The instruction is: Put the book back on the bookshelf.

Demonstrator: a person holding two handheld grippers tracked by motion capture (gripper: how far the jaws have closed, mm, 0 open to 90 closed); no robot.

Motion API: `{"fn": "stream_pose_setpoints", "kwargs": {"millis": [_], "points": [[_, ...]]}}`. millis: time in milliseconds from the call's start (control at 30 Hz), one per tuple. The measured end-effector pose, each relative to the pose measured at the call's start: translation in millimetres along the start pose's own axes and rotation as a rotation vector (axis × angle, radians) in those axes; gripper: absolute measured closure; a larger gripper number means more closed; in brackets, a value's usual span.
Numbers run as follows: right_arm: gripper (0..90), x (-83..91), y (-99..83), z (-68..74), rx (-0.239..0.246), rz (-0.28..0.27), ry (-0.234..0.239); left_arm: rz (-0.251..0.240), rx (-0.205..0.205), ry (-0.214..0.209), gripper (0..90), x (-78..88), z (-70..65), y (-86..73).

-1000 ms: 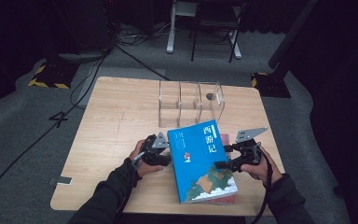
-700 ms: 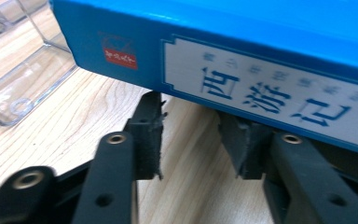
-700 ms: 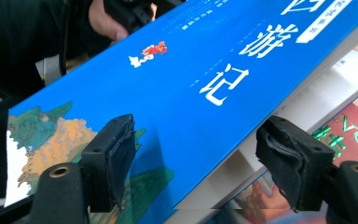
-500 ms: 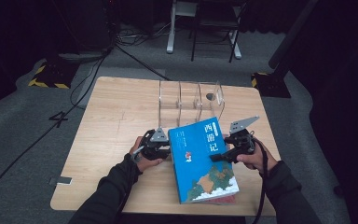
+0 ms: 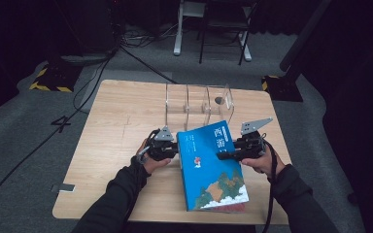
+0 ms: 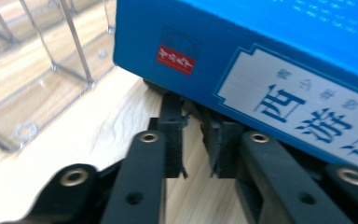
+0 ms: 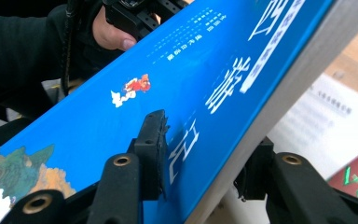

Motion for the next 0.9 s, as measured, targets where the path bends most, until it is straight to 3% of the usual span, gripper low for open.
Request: {"fn": "stream_pose_setpoints", "kwargs": {"millis": [100,333,567,700,900], "points": [[66.0,5.8,5.4,4.0,0.029,-0.05,-0.027,-0.036,0.028,-0.019,86.6,3.9,3.7,11.5],[68.7,13.8,12.9,8.7,0.074,-0.129,-0.086,-0.054,0.001,-0.017,89.7,12.0,11.0,36.4],[69.3,26.6,19.6,15.5,0.163,-0.214,-0.139,-0.094,-0.029,-0.012,89.8,24.8,13.6,69.2],[68.0,31.7,24.0,18.8,0.18,-0.237,-0.134,-0.105,-0.059,-0.005,89.9,27.9,8.0,83.5],[69.3,33.3,26.2,22.0,0.199,-0.226,-0.135,-0.12,-0.047,0.0,89.9,30.5,9.3,89.0]]}}
Point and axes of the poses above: each handheld gripper's, and its own axes: x roughly backward along the jaws, y roughly out of its top, z roughly to its left, the point moved 2 cm from there along -x, roughly forward along the jaws, and after that the axes turned 8 degrees about y, right-handed, at the moved point
